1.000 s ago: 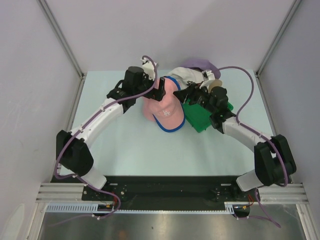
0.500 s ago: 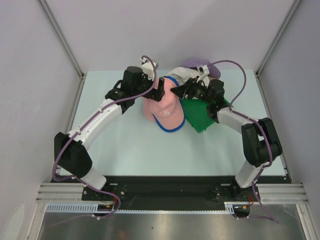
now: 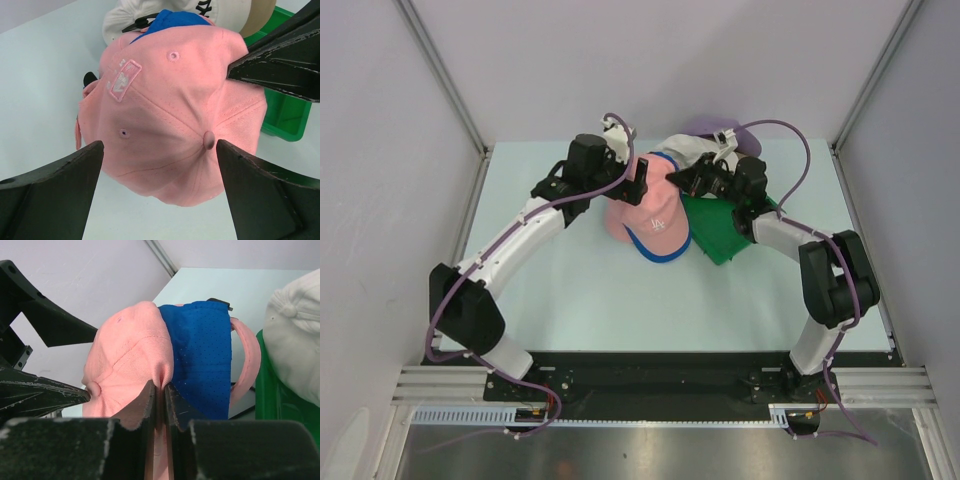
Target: Stack the hats
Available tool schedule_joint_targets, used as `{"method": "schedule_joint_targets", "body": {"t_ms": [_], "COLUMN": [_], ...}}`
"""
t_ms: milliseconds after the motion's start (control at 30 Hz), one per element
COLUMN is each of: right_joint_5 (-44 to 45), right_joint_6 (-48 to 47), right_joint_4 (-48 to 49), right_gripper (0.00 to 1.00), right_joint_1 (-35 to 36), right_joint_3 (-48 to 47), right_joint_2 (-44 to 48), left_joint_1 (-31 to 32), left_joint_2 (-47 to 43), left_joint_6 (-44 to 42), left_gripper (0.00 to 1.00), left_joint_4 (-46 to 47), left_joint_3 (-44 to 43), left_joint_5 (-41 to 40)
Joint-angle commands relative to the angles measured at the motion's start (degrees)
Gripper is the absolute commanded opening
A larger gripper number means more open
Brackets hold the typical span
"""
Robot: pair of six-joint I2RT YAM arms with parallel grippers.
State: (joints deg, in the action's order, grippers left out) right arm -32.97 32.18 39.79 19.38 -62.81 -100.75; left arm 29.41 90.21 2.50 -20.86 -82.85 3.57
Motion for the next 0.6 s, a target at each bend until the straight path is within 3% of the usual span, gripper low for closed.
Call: {"method": "schedule_joint_targets", "body": {"t_ms": [0,367,500,567], "right_joint_5": [5.36,14.86,15.13,15.65], "right_joint_6": [-0.02,0.86,0.16,-1.07], "right_joint_4": [-2.78,-9.55,-10.87,-12.36], "right_gripper": [0.12,0.1,0.31,0.51], "right_joint_1": [-0.48,-0.57,-0.48,-0.39], "right_joint_3": [-2.58,-3.11,-2.06,-1.88], "right_joint_2": [-1.64,-4.37,-2.62,-1.39], "left_joint_1": [0.39,-1.98,-2.78,-3.13], "left_joint_2": [0.66,1.98,2.42,2.25], "left_joint_6": [-0.75,1.1,1.63,1.63], "left_gripper": [1.0,1.0,1.0,1.0], "left_joint_4": [0.12,4.34,4.25,4.16], "left_joint_3": [-1.0,1.99,1.81,1.81], "left_joint_5": [-1.99,-1.56,-1.2,-1.2]}}
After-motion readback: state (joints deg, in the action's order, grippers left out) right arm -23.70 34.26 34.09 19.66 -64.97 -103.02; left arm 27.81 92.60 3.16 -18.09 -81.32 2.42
